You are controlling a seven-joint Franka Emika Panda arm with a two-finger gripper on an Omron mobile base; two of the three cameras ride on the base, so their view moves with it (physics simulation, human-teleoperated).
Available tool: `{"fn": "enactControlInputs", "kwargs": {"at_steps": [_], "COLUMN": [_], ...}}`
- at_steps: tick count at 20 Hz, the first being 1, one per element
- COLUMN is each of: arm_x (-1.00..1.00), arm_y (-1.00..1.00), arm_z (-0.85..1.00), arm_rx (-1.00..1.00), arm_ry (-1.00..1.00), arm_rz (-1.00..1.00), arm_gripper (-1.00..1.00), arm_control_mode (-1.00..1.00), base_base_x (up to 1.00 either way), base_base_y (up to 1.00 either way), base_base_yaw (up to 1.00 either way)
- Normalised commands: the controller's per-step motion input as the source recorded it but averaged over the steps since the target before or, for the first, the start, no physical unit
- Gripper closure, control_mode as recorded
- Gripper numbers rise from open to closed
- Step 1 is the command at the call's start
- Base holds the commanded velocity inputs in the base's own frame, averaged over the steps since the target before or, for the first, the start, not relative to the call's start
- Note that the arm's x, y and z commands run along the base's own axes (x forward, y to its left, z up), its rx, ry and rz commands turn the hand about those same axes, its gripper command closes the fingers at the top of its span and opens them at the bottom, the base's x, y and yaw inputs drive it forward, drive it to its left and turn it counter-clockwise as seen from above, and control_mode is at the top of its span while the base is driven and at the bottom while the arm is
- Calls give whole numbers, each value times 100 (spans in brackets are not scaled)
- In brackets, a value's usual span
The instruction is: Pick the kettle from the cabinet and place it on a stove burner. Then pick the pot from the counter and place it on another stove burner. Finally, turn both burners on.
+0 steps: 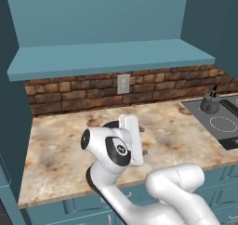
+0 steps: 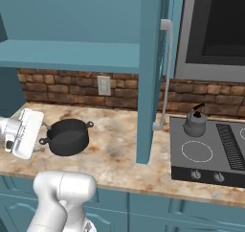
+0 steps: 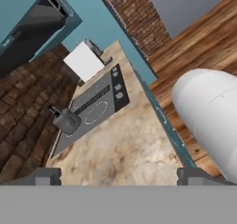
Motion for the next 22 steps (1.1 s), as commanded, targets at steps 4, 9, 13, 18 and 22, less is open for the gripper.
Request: {"fn": "enactControlInputs", "kwargs": {"at_steps": [4,9,13,18,22], "arm_x": [28,24,19,21,23], "arm_y": [7,2,0,1,3], "arm_z": [-29,-30,-32,-30,-30], "arm_rx": [11,10,10,9,10], "arm_ry": [6,3,2,1,0], "arm_rz": [0,0,0,0,0], "arm_gripper": [-100,-100,-100,-100,-100], "arm_control_mode": [-100,-100,-100,-100,-100], "base_base_x": [0,0,0,0,0], "base_base_y": [0,0,0,0,0], "base_base_yaw": [0,0,0,0,0]}}
